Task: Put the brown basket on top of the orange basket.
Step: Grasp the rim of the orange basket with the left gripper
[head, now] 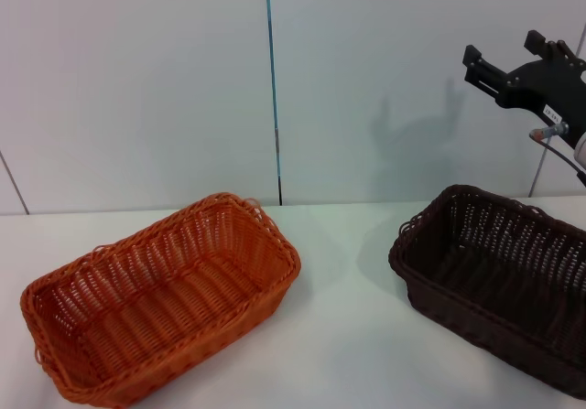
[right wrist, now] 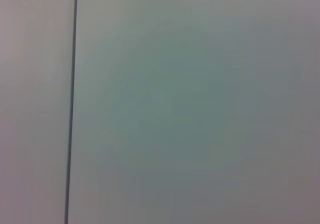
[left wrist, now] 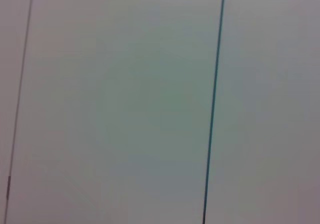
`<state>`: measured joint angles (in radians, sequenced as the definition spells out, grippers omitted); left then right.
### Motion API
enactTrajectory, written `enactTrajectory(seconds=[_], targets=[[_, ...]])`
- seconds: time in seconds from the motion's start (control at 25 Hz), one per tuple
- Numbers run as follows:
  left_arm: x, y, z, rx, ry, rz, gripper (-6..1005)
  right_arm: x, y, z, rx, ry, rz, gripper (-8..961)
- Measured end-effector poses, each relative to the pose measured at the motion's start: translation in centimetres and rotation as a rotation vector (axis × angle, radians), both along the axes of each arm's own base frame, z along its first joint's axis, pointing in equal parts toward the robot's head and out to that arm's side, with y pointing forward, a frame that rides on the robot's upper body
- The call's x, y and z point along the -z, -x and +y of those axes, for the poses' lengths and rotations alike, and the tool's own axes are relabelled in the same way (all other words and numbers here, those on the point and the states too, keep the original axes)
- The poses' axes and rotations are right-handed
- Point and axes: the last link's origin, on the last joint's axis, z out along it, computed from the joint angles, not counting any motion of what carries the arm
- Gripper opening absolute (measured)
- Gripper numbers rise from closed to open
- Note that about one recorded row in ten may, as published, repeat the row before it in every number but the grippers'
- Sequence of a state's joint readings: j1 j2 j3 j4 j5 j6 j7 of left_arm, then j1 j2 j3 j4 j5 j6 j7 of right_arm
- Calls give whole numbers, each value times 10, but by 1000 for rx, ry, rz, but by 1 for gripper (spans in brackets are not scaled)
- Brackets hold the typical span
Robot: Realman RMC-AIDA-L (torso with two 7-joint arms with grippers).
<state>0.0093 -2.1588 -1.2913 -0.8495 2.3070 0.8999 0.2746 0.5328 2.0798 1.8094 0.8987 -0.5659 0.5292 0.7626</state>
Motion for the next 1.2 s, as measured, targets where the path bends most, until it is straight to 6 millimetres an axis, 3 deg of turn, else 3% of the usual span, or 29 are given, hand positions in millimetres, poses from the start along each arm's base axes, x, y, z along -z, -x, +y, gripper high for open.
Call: enactTrajectory(seconds=[0.68,0.88,1.2], targets=[[-2,0,6,-30,45,-28,929,2,5,3,-9,5,-5,926],[-17,-7,22,-80,195,-95,927,1,4,3,-7,3,-2,926],[-58,-28,36,-56,328,-191,925,2,3,7,23,6,-9,925]])
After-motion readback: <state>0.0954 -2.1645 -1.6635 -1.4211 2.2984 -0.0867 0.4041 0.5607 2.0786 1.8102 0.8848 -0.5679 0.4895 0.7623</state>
